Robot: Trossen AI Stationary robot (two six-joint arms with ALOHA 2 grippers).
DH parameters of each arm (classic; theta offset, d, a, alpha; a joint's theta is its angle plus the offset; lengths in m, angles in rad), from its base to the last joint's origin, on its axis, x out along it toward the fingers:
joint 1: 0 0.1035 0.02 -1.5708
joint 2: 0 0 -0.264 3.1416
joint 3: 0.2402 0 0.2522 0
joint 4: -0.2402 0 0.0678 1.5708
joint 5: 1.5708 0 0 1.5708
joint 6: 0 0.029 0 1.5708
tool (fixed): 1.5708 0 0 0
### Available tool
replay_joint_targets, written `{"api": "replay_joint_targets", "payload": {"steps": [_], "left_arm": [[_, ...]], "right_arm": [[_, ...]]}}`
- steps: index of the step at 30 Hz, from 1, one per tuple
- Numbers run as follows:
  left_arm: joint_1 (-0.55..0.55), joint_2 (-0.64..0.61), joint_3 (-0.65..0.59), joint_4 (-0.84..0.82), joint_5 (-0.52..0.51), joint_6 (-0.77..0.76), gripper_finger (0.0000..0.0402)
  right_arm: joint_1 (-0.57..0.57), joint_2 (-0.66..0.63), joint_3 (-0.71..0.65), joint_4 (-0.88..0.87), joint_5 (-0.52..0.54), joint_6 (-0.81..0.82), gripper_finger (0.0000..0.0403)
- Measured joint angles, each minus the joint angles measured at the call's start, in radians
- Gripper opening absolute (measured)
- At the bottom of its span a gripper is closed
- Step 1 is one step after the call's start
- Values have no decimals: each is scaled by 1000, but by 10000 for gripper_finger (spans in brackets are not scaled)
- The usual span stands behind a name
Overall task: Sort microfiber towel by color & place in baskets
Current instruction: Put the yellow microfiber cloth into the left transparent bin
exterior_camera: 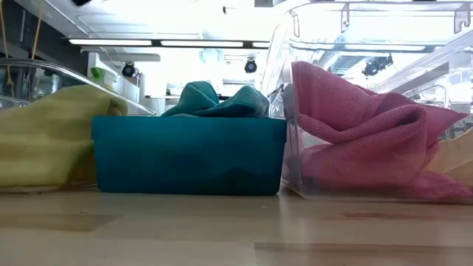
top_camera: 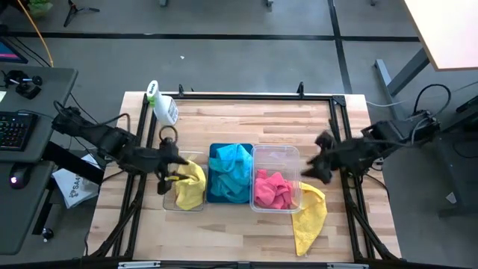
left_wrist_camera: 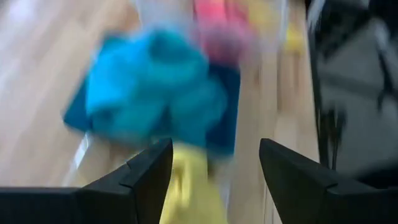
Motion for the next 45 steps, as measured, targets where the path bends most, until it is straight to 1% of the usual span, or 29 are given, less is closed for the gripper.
{"api": "replay_joint_targets", "payload": {"steps": [2,4,9,11,13,16,22,25,28,31,33,36,38,40,42,44,45], "left_arm": [[-13,-1,6,80,-72,4,229],[-26,-1,6,142,-109,22,229],[-36,21,4,215,-137,28,230],[-36,24,4,232,-139,26,230],[-36,24,4,231,-142,22,230],[-34,26,4,231,-162,27,230],[-34,26,4,230,-188,47,230],[-34,26,4,230,-189,47,230],[-34,26,4,230,-202,47,230],[-34,26,4,230,-223,47,230],[-34,26,4,230,-241,47,230],[-34,26,4,230,-255,58,230],[-34,26,4,232,-256,74,230],[-34,22,6,234,-260,96,230],[-34,18,22,231,-271,119,230],[-34,3,54,228,-288,154,230],[-34,-2,78,228,-304,177,230]], "right_arm": [[58,4,-14,-6,-51,65,337],[137,19,-49,-33,-63,135,337],[342,84,-200,-57,-64,331,337],[396,107,-268,-52,-67,408,337],[422,124,-329,-51,-66,457,337],[422,137,-406,-51,-62,466,337],[374,139,-509,-23,-32,338,337],[351,139,-570,78,-56,243,337],[330,139,-641,226,-79,194,337],[308,140,-705,302,-82,224,337],[294,148,-734,295,-89,288,337],[287,164,-763,290,-133,342,327],[287,175,-765,291,-152,351,305],[288,179,-747,278,-173,353,258],[292,179,-704,241,-191,342,185],[303,179,-638,141,-217,312,86],[308,178,-594,68,-229,287,45]]}}
